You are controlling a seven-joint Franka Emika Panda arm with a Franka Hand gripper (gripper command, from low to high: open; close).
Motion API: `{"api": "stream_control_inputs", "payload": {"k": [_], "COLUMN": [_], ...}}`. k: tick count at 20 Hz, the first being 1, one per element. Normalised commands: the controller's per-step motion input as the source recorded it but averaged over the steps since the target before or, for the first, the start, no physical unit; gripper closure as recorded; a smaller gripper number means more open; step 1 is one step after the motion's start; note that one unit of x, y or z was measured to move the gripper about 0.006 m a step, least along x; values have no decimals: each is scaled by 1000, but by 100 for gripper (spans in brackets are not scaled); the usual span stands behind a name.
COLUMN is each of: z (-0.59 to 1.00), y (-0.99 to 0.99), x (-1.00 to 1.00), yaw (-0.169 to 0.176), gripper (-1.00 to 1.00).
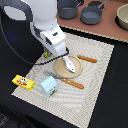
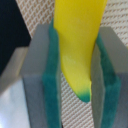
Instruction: Interact with the objects in diverse but meaningful ways.
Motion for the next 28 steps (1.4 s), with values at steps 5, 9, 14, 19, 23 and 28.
{"api": "stream_control_inputs", "payload": {"k": [5,9,14,19,23,28], "z": [977,1000,1000,1000,973,566], "y": [-118,93,686,743,661,358], "x": [-593,-337,419,803,893,860], "yaw": [-2,0,0,0,0,-28], "gripper": [100,100,100,100,100,100]}}
